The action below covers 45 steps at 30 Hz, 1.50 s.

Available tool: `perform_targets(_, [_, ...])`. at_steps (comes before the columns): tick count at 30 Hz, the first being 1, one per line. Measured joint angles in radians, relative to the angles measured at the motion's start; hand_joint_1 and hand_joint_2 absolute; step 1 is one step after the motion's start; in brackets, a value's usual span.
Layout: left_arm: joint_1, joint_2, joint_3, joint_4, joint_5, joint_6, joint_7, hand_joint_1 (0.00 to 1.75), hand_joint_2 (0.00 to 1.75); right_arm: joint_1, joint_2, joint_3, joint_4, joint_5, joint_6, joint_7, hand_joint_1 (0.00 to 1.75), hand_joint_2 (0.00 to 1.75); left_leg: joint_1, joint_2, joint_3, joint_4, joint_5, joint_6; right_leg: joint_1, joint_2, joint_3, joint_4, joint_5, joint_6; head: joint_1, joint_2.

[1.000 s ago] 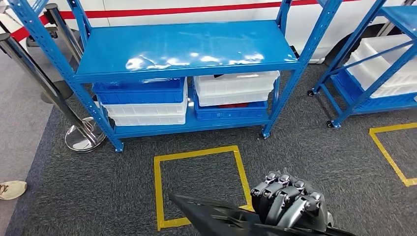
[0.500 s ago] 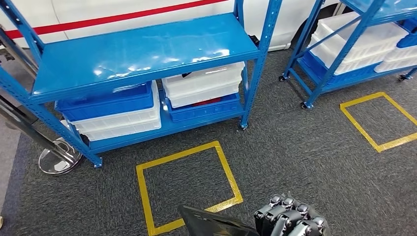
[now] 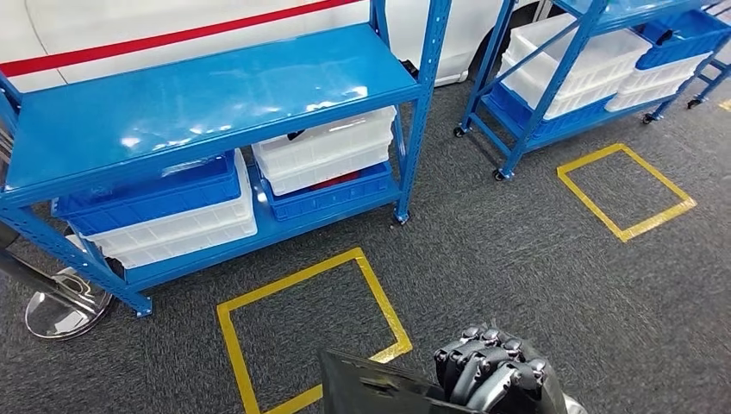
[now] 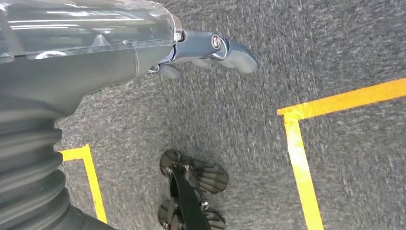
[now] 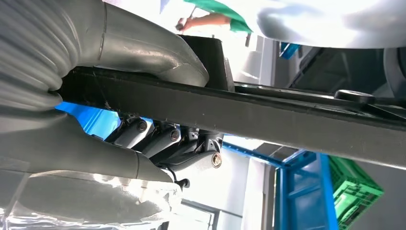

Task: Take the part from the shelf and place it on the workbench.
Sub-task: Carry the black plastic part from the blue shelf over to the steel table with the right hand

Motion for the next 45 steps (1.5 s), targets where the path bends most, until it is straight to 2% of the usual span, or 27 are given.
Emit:
perform_targets(4, [-0.002, 0.001, 0.0, 0.0, 0.0, 0.0, 0.0, 0.0, 1.75, -0.005, 0.0, 0.0, 0.009, -0.001, -0.003, 0.0, 1.75, 1.75, -0.005, 0.018, -0.002, -0.002, 0.005, 0.012, -0.004, 0.012, -0.007, -0.002, 0.006, 0.012, 0.0, 0.0])
perform_targets(6, [-0.006, 0.003, 0.001, 0.0, 0.0, 0.003, 0.008, 0.0, 1.75, -0.037, -0.006, -0.01, 0.037, -0.034, 0.002, 0.0, 1.75, 1.75, -0.006, 0.059, -0.003, -0.007, 0.011, 0.026, -0.007, -0.032, -0.059, 0.101, -0.04, 0.028, 0.003, 0.0])
perform_targets(8, [-0.013, 0.004, 0.005, 0.0, 0.004, 0.015, 0.016, 0.0, 1.75, -0.098, -0.019, -0.027, 0.098, -0.083, 0.032, 0.005, 1.75, 1.75, -0.01, 0.114, -0.002, -0.011, 0.012, 0.034, -0.006, -0.092, -0.077, 0.144, -0.044, 0.031, 0.007, 0.0])
perform_targets(10, [-0.016, -0.002, 0.01, 0.0, 0.009, 0.026, 0.015, 0.0, 1.75, -0.153, -0.025, -0.033, 0.158, -0.1, 0.059, 0.01, 1.75, 1.75, -0.014, 0.146, 0.001, -0.012, 0.01, 0.03, 0.005, -0.131, -0.023, 0.036, 0.002, 0.012, 0.007, 0.0])
perform_targets(11, [-0.017, -0.005, 0.012, 0.0, 0.01, 0.028, 0.013, 0.0, 1.75, -0.173, -0.025, -0.033, 0.18, -0.101, 0.063, 0.011, 1.75, 1.75, -0.015, 0.155, 0.001, -0.013, 0.009, 0.027, 0.012, -0.143, -0.007, -0.001, 0.01, 0.002, 0.007, 0.0])
perform_targets(12, [-0.018, -0.008, 0.014, 0.0, 0.01, 0.029, 0.011, 0.0, 1.75, -0.19, -0.025, -0.033, 0.2, -0.101, 0.065, 0.011, 1.75, 1.75, -0.015, 0.163, 0.002, -0.015, 0.009, 0.023, 0.017, -0.149, -0.004, -0.013, 0.008, -0.006, 0.007, 0.0])
perform_targets(14, [-0.02, -0.012, 0.016, 0.0, 0.01, 0.03, 0.01, 0.0, 1.75, -0.208, -0.025, -0.034, 0.228, -0.101, 0.066, 0.012, 1.75, 1.75, -0.016, 0.174, 0.008, -0.022, 0.009, 0.012, 0.014, -0.131, -0.001, -0.027, 0.016, -0.016, 0.007, 0.0])
perform_targets(16, [-0.019, -0.014, 0.018, 0.001, 0.011, 0.029, 0.009, 0.0, 1.75, -0.222, -0.025, -0.034, 0.247, -0.102, 0.067, 0.012, 1.75, 1.75, -0.017, 0.148, 0.003, 0.003, -0.012, 0.005, 0.004, -0.114, 0.013, -0.052, 0.03, -0.024, 0.005, 0.0])
perform_targets(17, [-0.018, -0.015, 0.019, 0.001, 0.012, 0.028, 0.008, 0.0, 1.75, -0.232, -0.024, -0.034, 0.256, -0.103, 0.069, 0.015, 1.75, 1.75, -0.016, 0.125, -0.016, 0.048, -0.039, 0.003, -0.001, -0.106, 0.019, -0.062, 0.035, -0.026, 0.004, 0.0])
perform_targets(19, [-0.014, -0.015, 0.023, 0.001, 0.017, 0.023, 0.006, 0.0, 1.75, -0.258, -0.022, -0.034, 0.281, -0.107, 0.077, 0.026, 1.75, 1.75, -0.016, 0.09, -0.081, 0.18, -0.101, 0.0, 0.0, -0.085, 0.018, -0.065, 0.038, -0.029, 0.002, 0.0])
perform_targets(20, [-0.013, -0.015, 0.025, 0.001, 0.019, 0.021, 0.005, 0.0, 1.75, -0.274, -0.021, -0.034, 0.298, -0.113, 0.081, 0.034, 1.75, 1.75, -0.016, 0.084, -0.112, 0.237, -0.119, -0.002, 0.0, -0.073, 0.017, -0.063, 0.038, -0.03, 0.002, 0.0])
perform_targets(21, [-0.013, -0.015, 0.028, 0.001, 0.021, 0.02, 0.003, 0.0, 1.75, -0.293, -0.02, -0.033, 0.317, -0.121, 0.085, 0.039, 1.75, 1.75, -0.015, 0.082, -0.127, 0.257, -0.113, -0.004, -0.001, -0.059, 0.015, -0.06, 0.037, -0.029, 0.002, 0.0])
perform_targets(22, [-0.013, -0.015, 0.03, 0.001, 0.022, 0.019, 0.002, 0.0, 1.75, -0.315, -0.02, -0.033, 0.335, -0.132, 0.087, 0.042, 1.75, 1.75, -0.015, 0.081, -0.125, 0.243, -0.09, -0.006, -0.002, -0.046, 0.014, -0.056, 0.036, -0.027, 0.002, 0.0])
perform_targets(23, [-0.014, -0.015, 0.032, 0.001, 0.022, 0.019, 0.003, 0.0, 1.75, -0.342, -0.02, -0.033, 0.353, -0.146, 0.09, 0.043, 1.75, 1.75, -0.013, 0.075, -0.103, 0.189, -0.051, -0.008, -0.004, -0.033, 0.014, -0.05, 0.033, -0.023, 0.002, 0.0])
perform_targets(25, [-0.016, -0.014, 0.035, 0.001, 0.019, 0.021, 0.012, 0.0, 1.75, -0.394, -0.022, -0.036, 0.375, -0.181, 0.096, 0.048, 1.75, 1.75, -0.005, 0.039, -0.05, 0.061, 0.011, -0.009, -0.005, -0.009, 0.006, -0.028, 0.023, -0.01, 0.002, 0.0])
perform_targets(27, [-0.017, -0.014, 0.038, 0.001, 0.016, 0.026, 0.029, 0.0, 1.75, -0.434, -0.027, -0.047, 0.386, -0.213, 0.099, 0.059, 1.75, 1.75, -0.002, 0.012, -0.027, 0.004, 0.026, -0.001, -0.005, 0.009, -0.009, -0.009, 0.016, 0.002, 0.002, 0.0])
perform_targets(29, [-0.019, -0.013, 0.041, 0.001, 0.016, 0.031, 0.043, 0.0, 1.75, -0.45, -0.037, -0.065, 0.392, -0.231, 0.1, 0.065, 1.75, 1.75, -0.005, 0.024, -0.029, 0.004, 0.026, 0.015, -0.007, 0.022, -0.018, -0.006, 0.018, 0.012, 0.001, 0.0])
perform_targets(30, [-0.02, -0.011, 0.042, 0.001, 0.015, 0.034, 0.048, 0.0, 1.75, -0.452, -0.042, -0.073, 0.393, -0.235, 0.101, 0.066, 1.75, 1.75, -0.005, 0.032, -0.028, 0.002, 0.027, 0.021, -0.007, 0.013, -0.021, -0.002, 0.016, 0.016, 0.001, 0.0])
perform_targets(32, [-0.02, -0.008, 0.044, 0.001, 0.012, 0.043, 0.054, 0.0, 1.75, -0.458, -0.05, -0.087, 0.394, -0.241, 0.102, 0.065, 1.75, 1.75, -0.003, 0.053, -0.025, -0.003, 0.029, 0.032, -0.005, -0.038, -0.046, 0.048, -0.011, 0.025, 0.004, 0.0])
perform_targets(34, [-0.018, 0.0, 0.048, 0.001, 0.01, 0.049, 0.057, 0.0, 1.75, -0.457, -0.054, -0.099, 0.391, -0.248, 0.103, 0.06, 1.75, 1.75, -0.007, 0.076, -0.023, -0.004, 0.026, 0.039, -0.006, -0.082, -0.111, 0.171, -0.068, 0.032, 0.007, 0.0])
perform_targets(36, [-0.017, 0.007, 0.052, 0.001, 0.009, 0.05, 0.061, 0.0, 1.75, -0.442, -0.058, -0.111, 0.377, -0.257, 0.106, 0.052, 1.75, 1.75, -0.01, 0.099, -0.021, -0.004, 0.021, 0.042, -0.009, -0.086, -0.168, 0.272, -0.096, 0.034, 0.007, 0.0])
perform_targets(37, [-0.017, 0.009, 0.054, 0.001, 0.009, 0.051, 0.064, 0.0, 1.75, -0.43, -0.061, -0.117, 0.364, -0.26, 0.107, 0.046, 1.75, 1.75, -0.012, 0.109, -0.018, -0.004, 0.018, 0.042, -0.009, -0.087, -0.171, 0.271, -0.081, 0.032, 0.007, 0.0])
perform_targets(38, [-0.016, 0.01, 0.055, 0.001, 0.008, 0.051, 0.067, 0.0, 1.75, -0.418, -0.063, -0.123, 0.349, -0.262, 0.107, 0.041, 1.75, 1.75, -0.014, 0.119, -0.013, -0.004, 0.014, 0.042, -0.007, -0.09, -0.151, 0.228, -0.05, 0.026, 0.007, 0.0])
perform_targets(39, [-0.016, 0.011, 0.055, 0.001, 0.007, 0.051, 0.071, 0.0, 1.75, -0.407, -0.064, -0.129, 0.331, -0.263, 0.105, 0.036, 1.75, 1.75, -0.016, 0.129, -0.008, -0.005, 0.01, 0.041, -0.002, -0.102, -0.116, 0.158, -0.011, 0.017, 0.007, 0.0])
perform_targets(41, [-0.013, 0.01, 0.056, 0.001, 0.004, 0.05, 0.077, 0.0, 1.75, -0.389, -0.066, -0.138, 0.297, -0.262, 0.101, 0.027, 1.75, 1.75, -0.019, 0.147, 0.002, -0.008, 0.003, 0.036, 0.017, -0.149, -0.052, 0.031, 0.031, -0.005, 0.007, 0.0])
perform_targets(43, [-0.012, 0.01, 0.058, 0.001, 0.0, 0.048, 0.083, 0.0, 1.75, -0.374, -0.068, -0.146, 0.271, -0.26, 0.099, 0.022, 1.75, 1.75, -0.021, 0.167, 0.009, -0.014, -0.001, 0.028, 0.032, -0.168, -0.034, -0.009, 0.031, -0.019, 0.006, 0.0])
perform_targets(45, [-0.013, 0.01, 0.058, 0.001, -0.002, 0.045, 0.092, 0.0, 1.75, -0.357, -0.07, -0.153, 0.25, -0.258, 0.098, 0.021, 1.75, 1.75, -0.023, 0.182, 0.018, -0.019, -0.007, 0.02, 0.028, -0.142, -0.029, -0.024, 0.037, -0.024, 0.006, 0.0])
